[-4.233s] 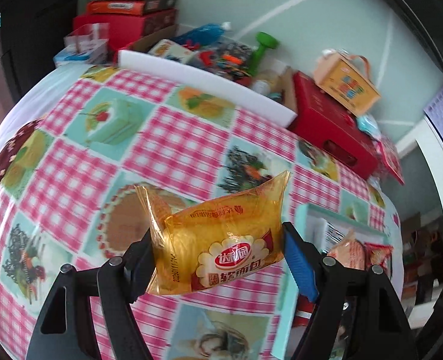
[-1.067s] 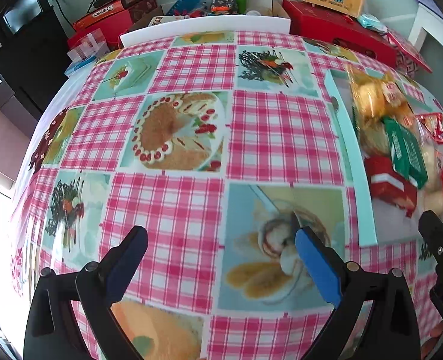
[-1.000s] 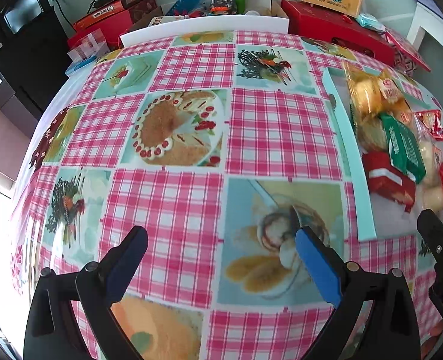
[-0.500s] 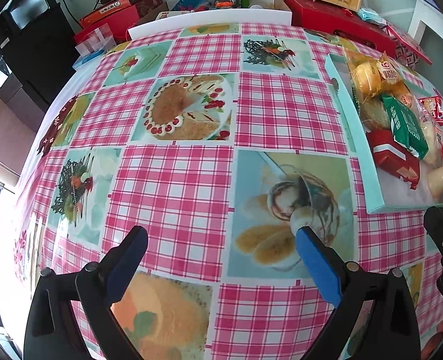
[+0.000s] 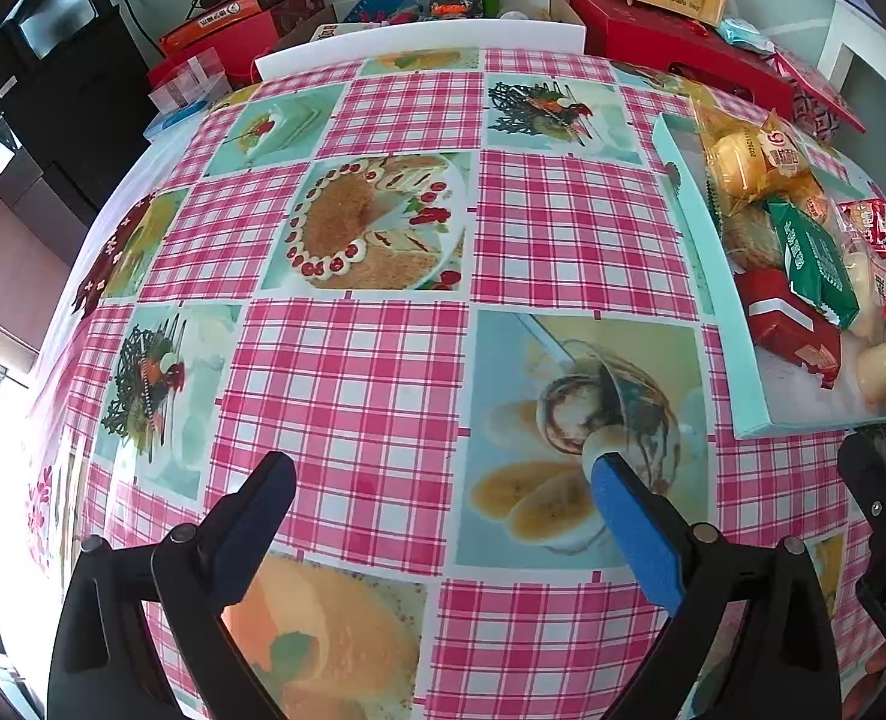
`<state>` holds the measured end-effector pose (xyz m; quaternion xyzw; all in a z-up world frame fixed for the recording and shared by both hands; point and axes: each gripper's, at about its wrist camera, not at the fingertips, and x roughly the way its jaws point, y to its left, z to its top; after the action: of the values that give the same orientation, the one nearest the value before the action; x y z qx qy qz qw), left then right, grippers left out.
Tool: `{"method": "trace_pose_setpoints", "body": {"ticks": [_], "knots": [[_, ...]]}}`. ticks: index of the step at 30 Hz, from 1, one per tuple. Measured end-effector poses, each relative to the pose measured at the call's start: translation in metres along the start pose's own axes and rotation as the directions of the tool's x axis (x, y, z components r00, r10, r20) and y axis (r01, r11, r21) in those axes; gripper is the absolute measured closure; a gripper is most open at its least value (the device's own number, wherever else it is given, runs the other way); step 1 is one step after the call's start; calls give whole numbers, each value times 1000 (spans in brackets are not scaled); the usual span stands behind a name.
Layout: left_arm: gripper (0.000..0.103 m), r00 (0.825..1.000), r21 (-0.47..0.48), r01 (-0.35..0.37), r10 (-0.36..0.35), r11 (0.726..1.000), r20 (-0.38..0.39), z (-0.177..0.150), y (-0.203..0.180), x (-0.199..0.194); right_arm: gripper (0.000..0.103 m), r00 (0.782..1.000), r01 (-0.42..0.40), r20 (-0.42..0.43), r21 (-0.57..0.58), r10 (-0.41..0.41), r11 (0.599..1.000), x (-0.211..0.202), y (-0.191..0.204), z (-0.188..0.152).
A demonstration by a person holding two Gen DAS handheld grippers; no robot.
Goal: Organize snacks
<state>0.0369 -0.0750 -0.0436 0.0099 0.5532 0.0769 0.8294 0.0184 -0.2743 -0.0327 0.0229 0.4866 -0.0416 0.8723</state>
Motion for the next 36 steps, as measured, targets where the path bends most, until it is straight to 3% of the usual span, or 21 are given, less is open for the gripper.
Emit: {"method": "trace_pose_setpoints", "body": {"ticks": [36], "knots": [[4, 1000, 17, 0, 0, 1000, -5, 1, -2, 1, 0, 999, -6, -32, 13, 7, 1000, 6, -3, -3]]}}
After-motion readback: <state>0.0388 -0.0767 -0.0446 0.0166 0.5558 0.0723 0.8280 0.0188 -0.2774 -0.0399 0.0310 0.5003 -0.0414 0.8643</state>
